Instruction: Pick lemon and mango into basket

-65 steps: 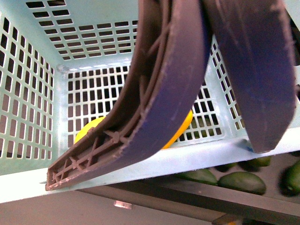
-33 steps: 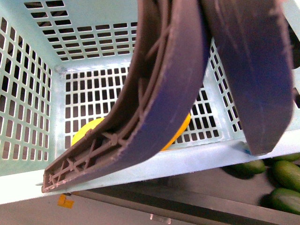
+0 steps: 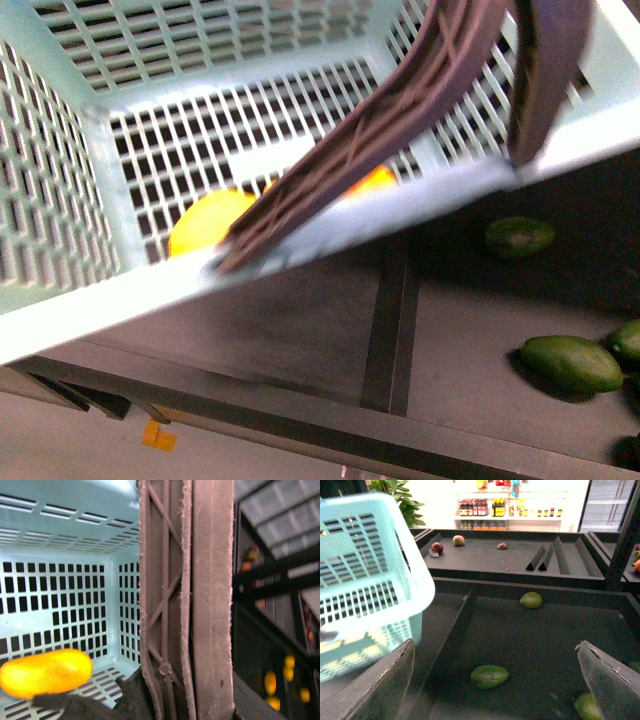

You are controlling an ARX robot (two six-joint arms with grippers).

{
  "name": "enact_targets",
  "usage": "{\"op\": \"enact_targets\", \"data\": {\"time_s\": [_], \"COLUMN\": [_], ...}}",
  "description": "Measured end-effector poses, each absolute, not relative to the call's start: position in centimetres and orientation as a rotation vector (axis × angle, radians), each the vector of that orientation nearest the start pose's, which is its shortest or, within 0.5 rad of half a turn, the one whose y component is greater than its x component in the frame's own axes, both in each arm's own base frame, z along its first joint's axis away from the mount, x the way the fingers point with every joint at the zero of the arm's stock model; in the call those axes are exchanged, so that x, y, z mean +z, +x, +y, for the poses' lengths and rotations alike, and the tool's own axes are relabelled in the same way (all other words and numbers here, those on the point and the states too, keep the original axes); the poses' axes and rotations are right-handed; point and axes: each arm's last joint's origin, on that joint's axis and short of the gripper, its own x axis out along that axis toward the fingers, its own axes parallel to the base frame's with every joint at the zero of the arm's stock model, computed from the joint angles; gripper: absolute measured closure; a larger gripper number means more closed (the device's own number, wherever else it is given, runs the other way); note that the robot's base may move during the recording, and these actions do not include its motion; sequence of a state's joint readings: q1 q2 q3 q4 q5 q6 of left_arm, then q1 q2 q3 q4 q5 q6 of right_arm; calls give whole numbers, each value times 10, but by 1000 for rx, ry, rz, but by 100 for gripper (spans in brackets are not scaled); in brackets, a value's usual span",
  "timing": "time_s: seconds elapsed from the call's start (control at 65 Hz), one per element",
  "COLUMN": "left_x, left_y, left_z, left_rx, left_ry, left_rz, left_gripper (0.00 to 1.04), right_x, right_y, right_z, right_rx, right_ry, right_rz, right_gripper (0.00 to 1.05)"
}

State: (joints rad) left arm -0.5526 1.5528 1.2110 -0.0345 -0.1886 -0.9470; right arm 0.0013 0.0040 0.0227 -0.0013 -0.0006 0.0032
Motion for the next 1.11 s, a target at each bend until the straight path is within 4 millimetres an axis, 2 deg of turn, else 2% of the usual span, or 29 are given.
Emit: {"op": "enact_targets", "data": {"time_s": [0.092, 0.215, 0.4, 0.554, 0.769, 0.861, 0.938, 1.107], "left_x": [304, 291, 247, 212, 178, 170, 171, 173], "left_y": [341, 384, 449, 488, 510, 511, 511, 511], "left_z": [-175, -173, -180, -189, -185, -182, -182, -182], "left_rx": [-76, 0, 142, 214, 327, 376, 387, 386], "left_ry": [-842, -902, -1013, -1078, -1167, -1169, -1166, -1168], "left_rz": [438, 436, 488, 500, 512, 530, 538, 526], "left_gripper": [90, 90, 90, 90, 90, 90, 90, 57], "right_x": [171, 171, 171, 171, 171, 171, 171, 171], "right_y": [97, 97, 97, 97, 97, 97, 97, 97], "right_z": [0, 0, 0, 0, 0, 0, 0, 0], "right_rx": [-2, -1, 0, 1, 1, 1, 1, 0], "right_ry": [3, 3, 3, 3, 3, 3, 3, 3], "right_rz": [-17, -17, -17, -17, -17, -17, -17, -17], "right_gripper": [9, 9, 9, 9, 9, 9, 9, 9]}}
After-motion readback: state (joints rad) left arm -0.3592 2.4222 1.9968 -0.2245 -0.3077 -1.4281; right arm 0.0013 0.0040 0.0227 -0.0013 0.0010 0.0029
